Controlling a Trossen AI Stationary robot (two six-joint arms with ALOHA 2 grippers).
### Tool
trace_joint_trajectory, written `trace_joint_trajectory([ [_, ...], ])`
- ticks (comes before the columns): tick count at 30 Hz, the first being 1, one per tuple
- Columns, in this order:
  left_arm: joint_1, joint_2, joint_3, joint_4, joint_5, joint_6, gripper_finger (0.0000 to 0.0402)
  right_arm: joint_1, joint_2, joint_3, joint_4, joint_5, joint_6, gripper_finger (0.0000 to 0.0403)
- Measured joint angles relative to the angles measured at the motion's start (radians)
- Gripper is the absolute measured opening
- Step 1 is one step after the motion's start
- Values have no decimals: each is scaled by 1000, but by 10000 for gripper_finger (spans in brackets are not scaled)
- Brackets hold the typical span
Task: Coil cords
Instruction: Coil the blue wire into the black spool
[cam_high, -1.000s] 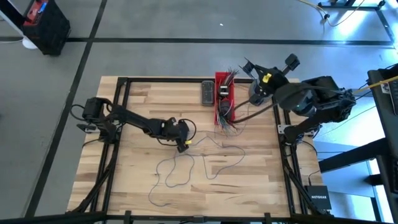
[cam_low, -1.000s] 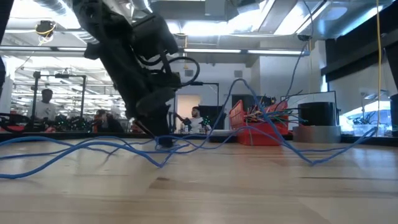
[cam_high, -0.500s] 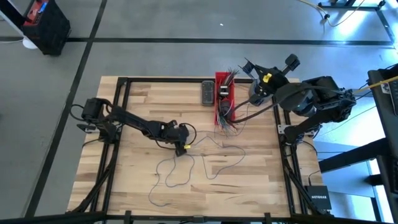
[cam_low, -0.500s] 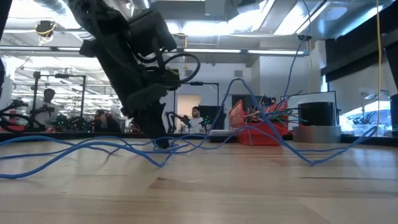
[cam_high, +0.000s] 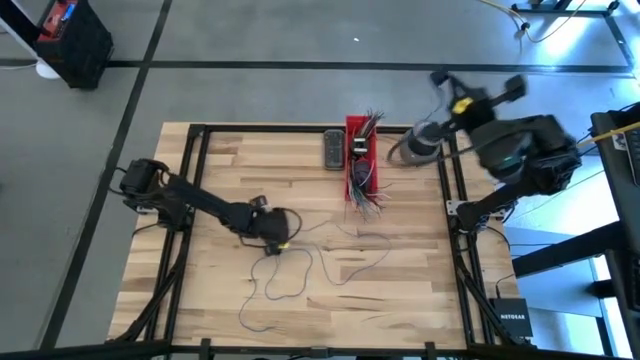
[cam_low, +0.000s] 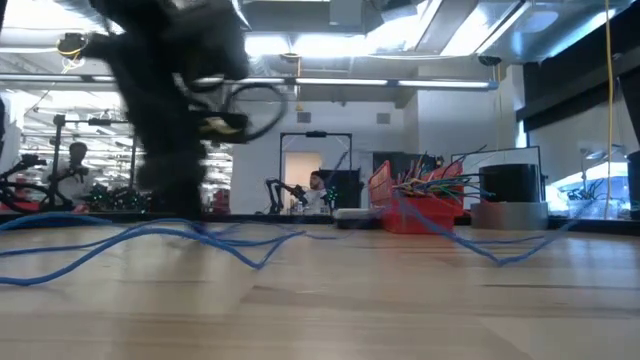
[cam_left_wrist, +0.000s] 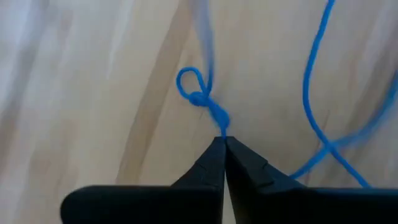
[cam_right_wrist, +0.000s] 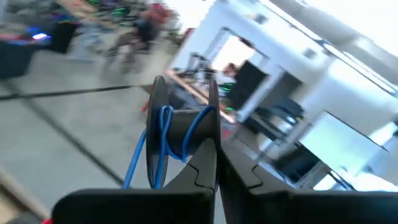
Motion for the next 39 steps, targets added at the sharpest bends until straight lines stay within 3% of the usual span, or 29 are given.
trace_joint_trajectory([
  [8,-149,-49,-16,-356,-31,-258,1,0,-62,65,86,37,-60,7],
  [11,-199,-49,-66,-331,5,-290,1,0,-78,84,172,40,-144,7],
  [18,-320,-56,-181,-266,-39,-439,1,0,-76,106,355,34,-346,7],
  [29,-377,-83,-171,-286,-55,-407,8,0,-52,98,357,1,-387,7],
  [39,-343,-83,-128,-356,-40,-392,101,0,-11,98,349,-213,-361,7],
])
